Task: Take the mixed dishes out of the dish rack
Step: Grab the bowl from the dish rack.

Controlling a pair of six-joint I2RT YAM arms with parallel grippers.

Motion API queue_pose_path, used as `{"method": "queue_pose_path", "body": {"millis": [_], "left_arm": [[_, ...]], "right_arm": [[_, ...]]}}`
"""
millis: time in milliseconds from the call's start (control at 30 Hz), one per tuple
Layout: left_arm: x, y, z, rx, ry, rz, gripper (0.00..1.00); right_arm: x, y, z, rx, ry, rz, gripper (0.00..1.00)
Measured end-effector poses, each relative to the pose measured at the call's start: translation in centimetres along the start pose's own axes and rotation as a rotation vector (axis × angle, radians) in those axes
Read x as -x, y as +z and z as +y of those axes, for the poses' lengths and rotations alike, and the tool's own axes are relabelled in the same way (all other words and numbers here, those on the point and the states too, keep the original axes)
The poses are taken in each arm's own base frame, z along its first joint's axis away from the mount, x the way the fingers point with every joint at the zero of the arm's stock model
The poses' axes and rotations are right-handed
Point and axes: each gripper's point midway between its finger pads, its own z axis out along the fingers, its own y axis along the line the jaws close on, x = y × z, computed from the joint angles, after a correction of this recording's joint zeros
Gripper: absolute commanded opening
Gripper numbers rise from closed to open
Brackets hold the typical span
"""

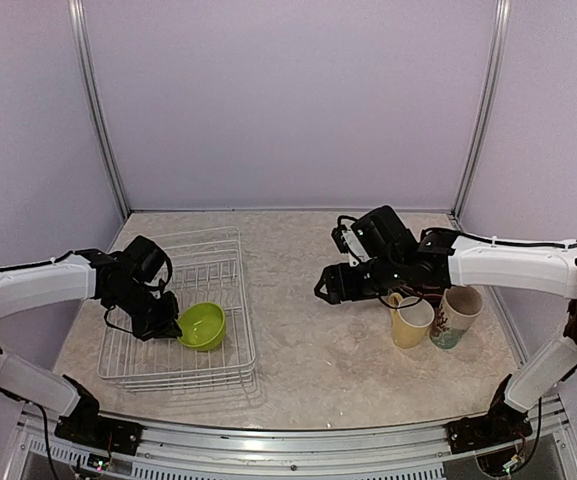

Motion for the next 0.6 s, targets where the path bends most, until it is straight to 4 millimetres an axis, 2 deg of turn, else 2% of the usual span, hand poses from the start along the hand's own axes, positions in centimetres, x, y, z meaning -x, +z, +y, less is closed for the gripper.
{"method": "queue_pose_path", "body": {"millis": [167, 300, 467, 600], "left_arm": [[0.0, -0.7, -0.2, -0.004, 0.01, -0.007, 0.0], [0.1, -2.1, -0.3, 0.017, 0.021, -0.027, 0.0], [0.8, -5.2, -1.4, 0.017, 0.059, -0.083, 0.0], [2.2, -8.6, -3.6, 0.004, 0.128, -0.157, 0.0]], "right_arm": [[0.9, -0.1, 1.3, 0.023, -0.012, -0.017, 0.71], [1.8, 0.2, 2.4, 0.038, -0.022, -0.028, 0.71], [2.5, 0.8, 3.7, 0.053, -0.038, -0.033, 0.71], [2.9, 1.0, 4.7, 0.068, -0.049, -0.037, 0.71]]}}
